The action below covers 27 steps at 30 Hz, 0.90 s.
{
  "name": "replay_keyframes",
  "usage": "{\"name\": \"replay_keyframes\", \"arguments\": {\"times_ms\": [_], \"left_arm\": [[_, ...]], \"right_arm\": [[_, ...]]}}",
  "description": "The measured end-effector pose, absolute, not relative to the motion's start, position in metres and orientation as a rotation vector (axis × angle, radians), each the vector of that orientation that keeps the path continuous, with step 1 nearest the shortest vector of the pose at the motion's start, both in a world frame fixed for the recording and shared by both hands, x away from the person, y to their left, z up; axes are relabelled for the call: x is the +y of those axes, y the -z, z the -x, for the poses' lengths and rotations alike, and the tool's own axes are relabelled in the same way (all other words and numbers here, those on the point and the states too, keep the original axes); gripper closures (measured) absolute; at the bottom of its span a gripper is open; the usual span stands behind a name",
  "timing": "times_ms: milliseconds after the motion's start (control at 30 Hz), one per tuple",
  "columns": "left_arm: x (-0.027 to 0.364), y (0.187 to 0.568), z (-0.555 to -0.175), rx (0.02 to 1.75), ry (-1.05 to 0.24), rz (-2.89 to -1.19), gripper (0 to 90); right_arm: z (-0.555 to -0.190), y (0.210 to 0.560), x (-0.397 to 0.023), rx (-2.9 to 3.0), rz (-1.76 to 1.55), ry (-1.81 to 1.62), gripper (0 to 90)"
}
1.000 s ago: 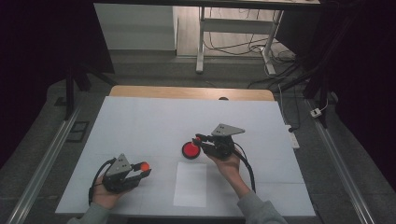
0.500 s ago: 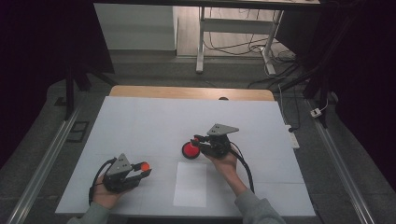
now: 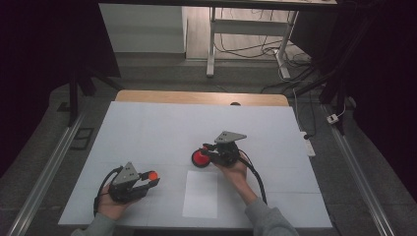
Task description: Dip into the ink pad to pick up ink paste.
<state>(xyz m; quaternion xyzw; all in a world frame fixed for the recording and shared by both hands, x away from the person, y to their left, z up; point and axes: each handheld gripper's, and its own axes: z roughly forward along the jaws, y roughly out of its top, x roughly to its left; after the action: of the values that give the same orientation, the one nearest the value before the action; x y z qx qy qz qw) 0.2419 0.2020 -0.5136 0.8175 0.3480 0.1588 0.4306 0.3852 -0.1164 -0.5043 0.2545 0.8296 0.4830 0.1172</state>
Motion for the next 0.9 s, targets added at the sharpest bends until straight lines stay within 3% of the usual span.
{"name": "replay_keyframes", "arguments": {"times_ms": [900], "left_arm": [[0.203,0.514,-0.242,0.869,-0.393,-2.041,65.0]], "right_arm": [[-0.389,0.518,-0.105,2.461,-0.717,-1.308,72.3]]}}
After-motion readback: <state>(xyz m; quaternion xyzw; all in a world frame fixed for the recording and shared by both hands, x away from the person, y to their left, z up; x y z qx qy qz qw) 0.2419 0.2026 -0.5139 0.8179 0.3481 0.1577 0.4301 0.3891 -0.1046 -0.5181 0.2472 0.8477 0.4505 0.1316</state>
